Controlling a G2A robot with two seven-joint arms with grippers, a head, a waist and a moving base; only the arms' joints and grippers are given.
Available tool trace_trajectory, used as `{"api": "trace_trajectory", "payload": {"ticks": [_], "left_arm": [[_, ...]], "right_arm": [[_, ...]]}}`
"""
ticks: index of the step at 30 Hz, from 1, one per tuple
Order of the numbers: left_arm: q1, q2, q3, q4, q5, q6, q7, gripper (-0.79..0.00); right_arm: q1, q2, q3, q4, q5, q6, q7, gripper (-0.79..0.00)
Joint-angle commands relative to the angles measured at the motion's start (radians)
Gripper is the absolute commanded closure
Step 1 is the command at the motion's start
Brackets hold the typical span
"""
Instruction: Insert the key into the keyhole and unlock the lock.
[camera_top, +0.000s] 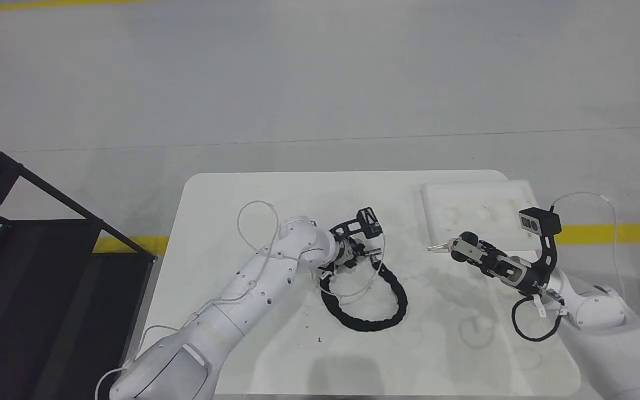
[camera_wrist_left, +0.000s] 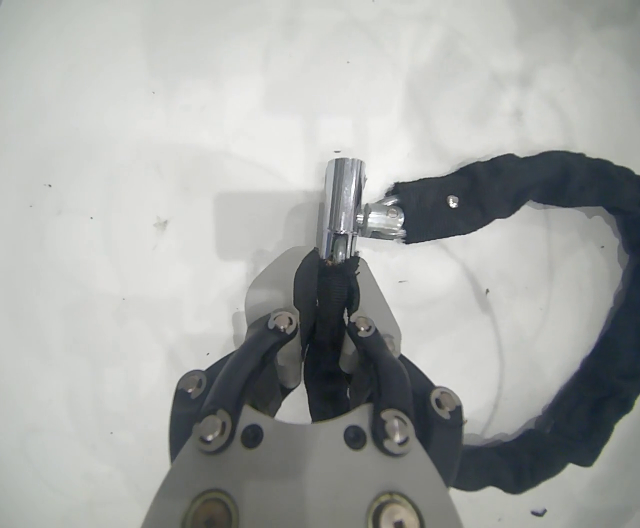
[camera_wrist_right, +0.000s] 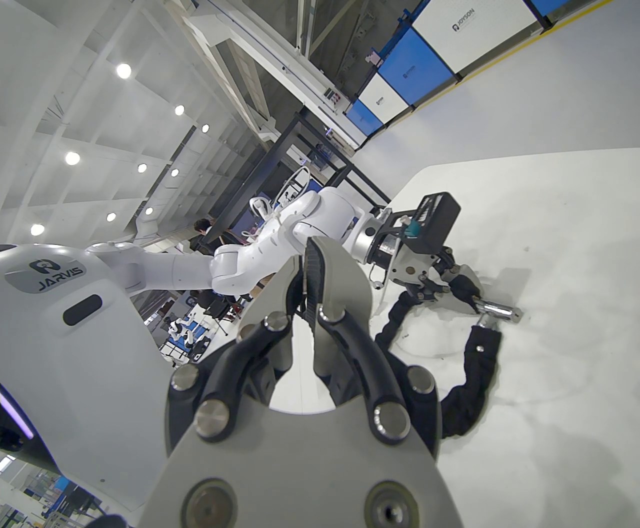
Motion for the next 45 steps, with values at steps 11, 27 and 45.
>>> {"api": "trace_trajectory", "payload": {"ticks": [11,27,45], "left_arm": [[0.018,0.033,-0.103,-0.031,0.025,-0.033,0.132,0.000],[0.207,0.150,-0.452,-0.111,-0.517,-0.508,0.161,0.000],[0.229,0.282,-0.247,-0.080,-1.799,-0.515,-0.097,0.000]], "right_arm": [[0.000,0.000,0.000,0.000,0.000,0.000,0.000,0.000],[0.000,0.000,0.000,0.000,0.000,0.000,0.000,0.000],[0.000,0.000,0.000,0.000,0.000,0.000,0.000,0.000]]}}
